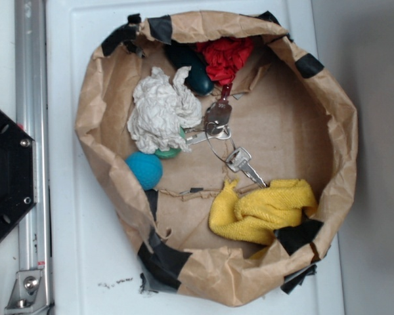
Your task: Grab the yellow cloth.
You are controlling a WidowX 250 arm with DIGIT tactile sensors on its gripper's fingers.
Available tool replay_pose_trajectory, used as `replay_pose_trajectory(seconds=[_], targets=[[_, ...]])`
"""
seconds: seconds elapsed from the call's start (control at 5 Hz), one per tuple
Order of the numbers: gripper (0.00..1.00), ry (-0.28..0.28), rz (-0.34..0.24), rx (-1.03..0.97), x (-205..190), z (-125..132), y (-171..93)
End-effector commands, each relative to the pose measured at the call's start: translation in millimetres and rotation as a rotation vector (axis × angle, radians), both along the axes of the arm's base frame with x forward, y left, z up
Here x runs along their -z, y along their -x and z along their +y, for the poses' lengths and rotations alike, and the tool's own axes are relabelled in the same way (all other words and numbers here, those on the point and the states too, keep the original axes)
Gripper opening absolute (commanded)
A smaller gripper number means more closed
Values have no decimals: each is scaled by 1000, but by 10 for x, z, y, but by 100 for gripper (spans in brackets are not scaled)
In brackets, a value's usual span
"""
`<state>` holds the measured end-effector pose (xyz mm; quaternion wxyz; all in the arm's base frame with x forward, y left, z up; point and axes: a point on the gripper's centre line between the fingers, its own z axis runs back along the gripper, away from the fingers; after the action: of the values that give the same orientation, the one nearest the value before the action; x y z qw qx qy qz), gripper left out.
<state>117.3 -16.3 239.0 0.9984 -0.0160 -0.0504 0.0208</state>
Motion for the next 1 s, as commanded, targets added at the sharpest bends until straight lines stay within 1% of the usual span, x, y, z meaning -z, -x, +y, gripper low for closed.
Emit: replay_pose_trajectory(seconds=[0.0, 0.2, 0.4, 0.6, 0.8], targets=[[100, 0, 0, 0, 0, 0, 0], [100, 16, -78, -5, 155, 119, -497], [100, 22, -162, 98, 276, 76, -1011], [100, 35, -169, 199, 524, 121, -1401], [100, 42, -157, 268, 799, 214, -1590]])
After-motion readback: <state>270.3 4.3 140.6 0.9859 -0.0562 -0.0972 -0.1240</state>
